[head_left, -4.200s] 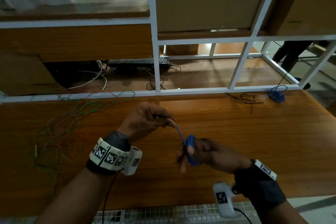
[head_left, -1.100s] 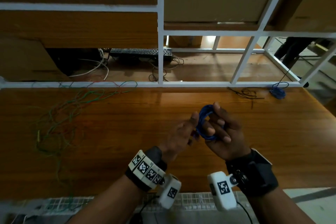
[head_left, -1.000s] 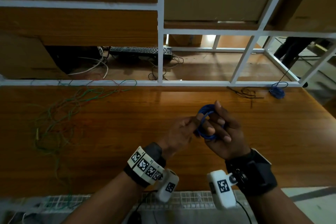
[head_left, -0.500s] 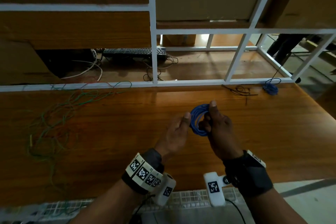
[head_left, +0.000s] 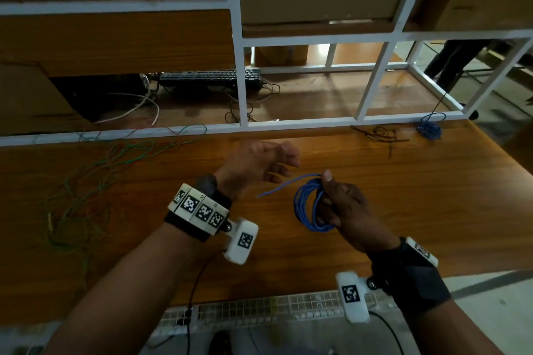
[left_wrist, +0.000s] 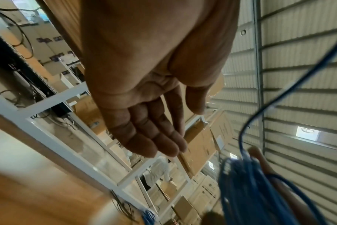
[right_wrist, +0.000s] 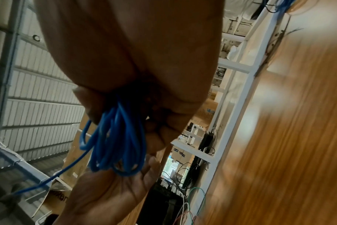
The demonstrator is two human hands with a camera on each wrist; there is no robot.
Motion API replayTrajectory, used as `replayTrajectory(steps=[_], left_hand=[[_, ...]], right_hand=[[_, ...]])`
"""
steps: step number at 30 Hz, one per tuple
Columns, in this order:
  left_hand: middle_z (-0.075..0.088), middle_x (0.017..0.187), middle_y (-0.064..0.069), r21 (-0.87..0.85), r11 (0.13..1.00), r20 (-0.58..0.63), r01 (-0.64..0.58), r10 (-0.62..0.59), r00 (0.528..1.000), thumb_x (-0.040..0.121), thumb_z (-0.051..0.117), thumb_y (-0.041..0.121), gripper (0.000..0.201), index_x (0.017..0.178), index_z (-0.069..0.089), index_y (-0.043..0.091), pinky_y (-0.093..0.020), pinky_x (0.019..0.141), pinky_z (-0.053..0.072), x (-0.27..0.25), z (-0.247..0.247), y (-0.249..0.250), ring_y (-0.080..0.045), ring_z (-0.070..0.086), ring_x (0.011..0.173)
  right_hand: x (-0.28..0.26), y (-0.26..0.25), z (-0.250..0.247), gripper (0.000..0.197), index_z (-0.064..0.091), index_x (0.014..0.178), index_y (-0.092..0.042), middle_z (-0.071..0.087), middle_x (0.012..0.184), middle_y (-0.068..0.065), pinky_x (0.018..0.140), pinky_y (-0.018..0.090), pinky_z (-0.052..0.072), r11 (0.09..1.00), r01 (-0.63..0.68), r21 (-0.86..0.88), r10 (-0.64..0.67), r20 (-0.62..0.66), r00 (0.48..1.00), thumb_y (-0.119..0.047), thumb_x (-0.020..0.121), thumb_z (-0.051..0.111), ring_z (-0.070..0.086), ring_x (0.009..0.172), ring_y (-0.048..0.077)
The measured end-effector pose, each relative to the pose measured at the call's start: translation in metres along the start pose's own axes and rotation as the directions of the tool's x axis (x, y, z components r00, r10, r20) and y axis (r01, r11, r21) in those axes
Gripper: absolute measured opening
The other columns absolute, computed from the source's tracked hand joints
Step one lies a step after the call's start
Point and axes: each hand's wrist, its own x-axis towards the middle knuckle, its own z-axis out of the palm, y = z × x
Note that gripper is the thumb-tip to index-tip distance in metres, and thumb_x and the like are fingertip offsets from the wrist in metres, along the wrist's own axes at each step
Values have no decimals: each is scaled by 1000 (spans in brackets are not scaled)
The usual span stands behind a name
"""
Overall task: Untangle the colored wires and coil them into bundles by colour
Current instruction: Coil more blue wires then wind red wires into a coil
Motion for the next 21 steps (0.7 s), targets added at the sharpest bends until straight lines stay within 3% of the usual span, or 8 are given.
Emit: replayTrajectory(steps=[3, 6, 10, 14, 18, 21], left_hand=[[72, 105, -17, 68, 998, 93, -11, 5, 996, 84, 62, 54, 58, 110, 70, 3, -43, 80, 51, -11, 16, -12, -31, 65, 87], [69, 95, -28, 42, 999, 67, 17, -19, 998, 82, 64, 61, 57, 100, 75, 8, -43, 72, 49, -18, 31, -27, -32, 59, 77], [73, 96, -21, -8, 1000, 14, 19, -19, 1000, 85, 71, 39, 30, 102, 77, 15, -41, 71, 49, -16, 48, -34, -34, 65, 81], [73, 100, -20, -176, 984, -51, -8, -1, 999, 86, 70, 25, 32, 109, 72, 3, -48, 84, 57, -16, 61, -42, -37, 70, 93], [73, 98, -23, -227, 974, -69, -23, 8, 998, 79, 73, 27, 41, 107, 71, -2, -51, 81, 58, -15, 63, -42, -37, 71, 90], [73, 96, -24, -147, 989, -47, -7, 0, 999, 75, 79, 24, 40, 102, 71, -5, -54, 80, 58, -16, 58, -40, -38, 71, 90]], right_hand=[[1, -2, -5, 66, 33, 49, -12, 33, 47, 6, 60, 30, 38, 999, 6, -33, -6, 6, 1000, -37, 110, 34, 39, 46, 22], [1, -2, -10, 65, 33, 52, -12, 32, 49, 7, 59, 29, 36, 1000, -7, -27, 7, -15, 1000, -36, 111, 34, 37, 46, 20], [0, -4, -8, 59, 28, 58, -13, 22, 57, 14, 60, 34, 32, 999, -31, 16, 32, -75, 997, -39, 110, 36, 27, 51, 25], [3, -1, -2, 63, 26, 60, -9, 20, 59, 19, 59, 45, 24, 1000, -24, 0, 23, -145, 989, -47, 108, 40, 23, 54, 28], [4, 0, 4, 63, 38, 50, -20, 36, 50, 5, 53, 29, 32, 999, -29, -33, 22, -213, 977, -46, 108, 41, 35, 48, 20], [2, 8, 9, 61, 49, 54, -17, 49, 48, 6, 46, 29, 34, 970, 13, -244, -83, -277, 957, -48, 106, 45, 44, 42, 21]])
